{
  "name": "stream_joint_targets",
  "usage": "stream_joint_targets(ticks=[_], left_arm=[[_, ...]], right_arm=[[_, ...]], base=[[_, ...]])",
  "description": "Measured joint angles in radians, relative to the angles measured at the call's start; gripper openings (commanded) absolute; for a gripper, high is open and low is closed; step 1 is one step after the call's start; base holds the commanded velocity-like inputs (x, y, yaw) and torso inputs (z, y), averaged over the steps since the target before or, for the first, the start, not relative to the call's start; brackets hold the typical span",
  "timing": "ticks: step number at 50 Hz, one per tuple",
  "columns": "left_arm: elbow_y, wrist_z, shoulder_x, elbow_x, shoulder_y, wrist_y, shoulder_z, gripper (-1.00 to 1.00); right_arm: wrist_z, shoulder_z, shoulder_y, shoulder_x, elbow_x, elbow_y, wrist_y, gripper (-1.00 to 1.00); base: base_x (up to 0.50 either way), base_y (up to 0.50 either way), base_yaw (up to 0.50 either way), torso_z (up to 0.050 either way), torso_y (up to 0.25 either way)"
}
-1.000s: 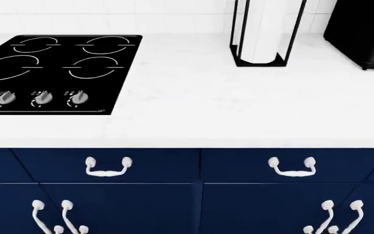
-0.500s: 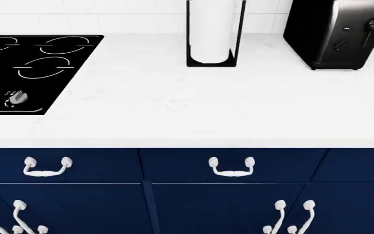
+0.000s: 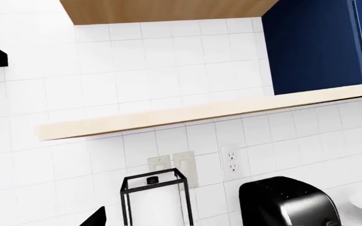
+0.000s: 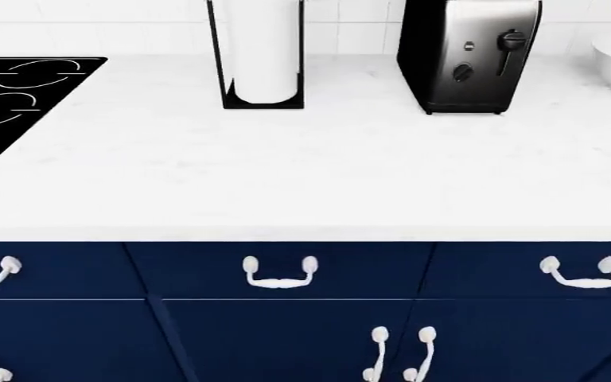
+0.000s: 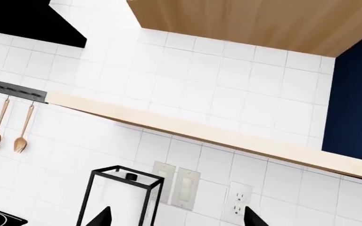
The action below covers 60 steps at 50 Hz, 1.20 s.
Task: Place the two vegetables and bowl onto the tray for setting up a vegetable dip station.
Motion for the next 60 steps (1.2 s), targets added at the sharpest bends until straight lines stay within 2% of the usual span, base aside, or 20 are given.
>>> stream_joint_targets(ticks=[60], left_arm=[[0.003,-0.005,0.001,-0.010,-0.005,0.003,-0.006,1.00]], right_arm=[[-0.004,-0.001,-0.016,0.000,-0.005,0.000,-0.003,1.00]], base=[[0.00,-0.50,0.00,0.000,0.000]])
